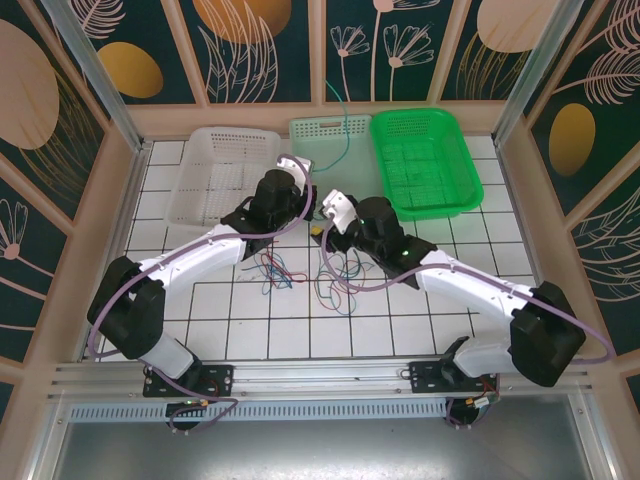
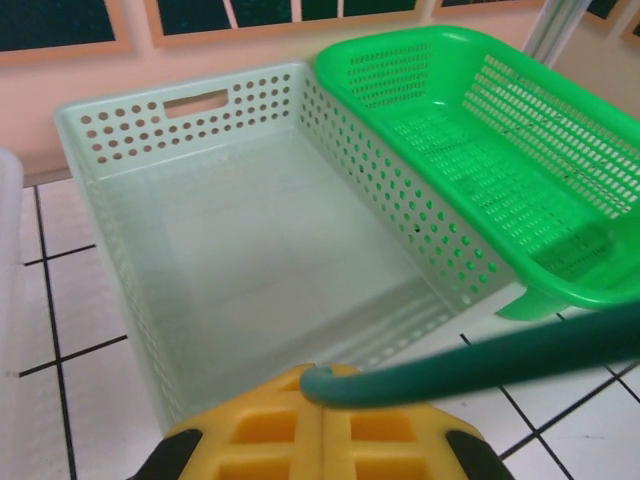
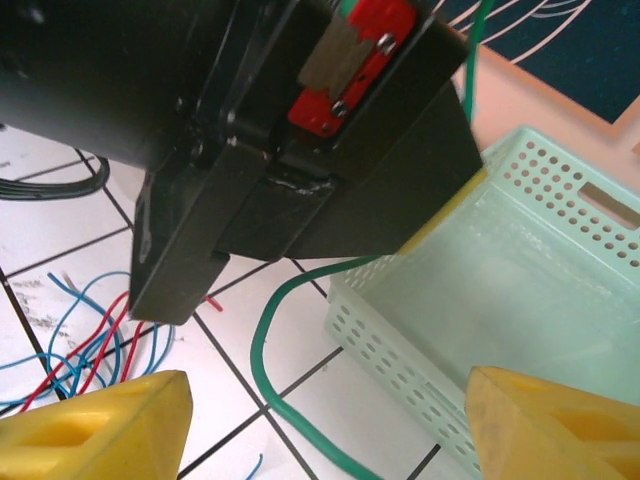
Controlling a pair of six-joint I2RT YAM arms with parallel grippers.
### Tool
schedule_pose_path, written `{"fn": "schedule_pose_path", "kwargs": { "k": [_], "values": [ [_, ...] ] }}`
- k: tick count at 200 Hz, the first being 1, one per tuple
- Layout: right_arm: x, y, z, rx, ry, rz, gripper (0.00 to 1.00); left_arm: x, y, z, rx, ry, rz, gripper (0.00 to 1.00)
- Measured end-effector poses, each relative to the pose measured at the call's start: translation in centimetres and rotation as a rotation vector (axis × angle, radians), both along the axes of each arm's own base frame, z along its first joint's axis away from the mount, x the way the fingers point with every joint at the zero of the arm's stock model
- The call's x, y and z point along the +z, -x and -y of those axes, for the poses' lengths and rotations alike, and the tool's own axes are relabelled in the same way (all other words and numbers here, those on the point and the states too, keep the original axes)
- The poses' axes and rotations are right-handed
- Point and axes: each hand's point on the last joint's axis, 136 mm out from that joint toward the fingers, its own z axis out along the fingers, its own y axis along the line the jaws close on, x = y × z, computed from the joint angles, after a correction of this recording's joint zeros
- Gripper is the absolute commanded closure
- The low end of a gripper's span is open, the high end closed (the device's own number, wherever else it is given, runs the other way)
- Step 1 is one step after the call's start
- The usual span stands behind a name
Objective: Untangle the cables
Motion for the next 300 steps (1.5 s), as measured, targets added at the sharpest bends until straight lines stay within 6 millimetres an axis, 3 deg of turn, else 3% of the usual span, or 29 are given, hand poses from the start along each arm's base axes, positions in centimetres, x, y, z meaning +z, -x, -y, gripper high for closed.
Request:
{"fn": "schedule_pose_path", "kwargs": {
  "k": [41, 83, 152, 203, 274, 300],
  "values": [
    [-2.0, -1.0, -1.3, 0.022, 0.052, -0.023, 0.62, 0.7, 0.2, 0.7, -0.029, 0.035, -0.008, 1.00],
    [-1.9, -1.0, -1.7, 0.030, 0.043, -0.028, 1.00, 0.5, 0.2, 0.6, -0.034, 0.041, -0.019, 1.00],
    [-2.6, -0.6, -1.9, 0.015, -0.020, -0.061, 1.00, 1.4, 0.3, -0.1, 0.028, 0.143, -0.003, 1.00],
    [-4.3, 0.1, -1.7, -0.003, -0.053, -0.096, 1.00, 5.0, 0.8, -1.2, 0.077, 0.273, 0.053, 1.00],
    [-4.9, -0.1, -1.4, -0.048, -0.092, -0.111, 1.00, 5.8, 1.4, -0.6, 0.020, 0.435, -0.001, 1.00],
    [-4.9, -0.1, -1.4, -0.057, -0.104, -0.125, 0.64, 6.0, 1.3, -0.8, 0.024, 0.447, 0.006, 1.00]
  ]
}}
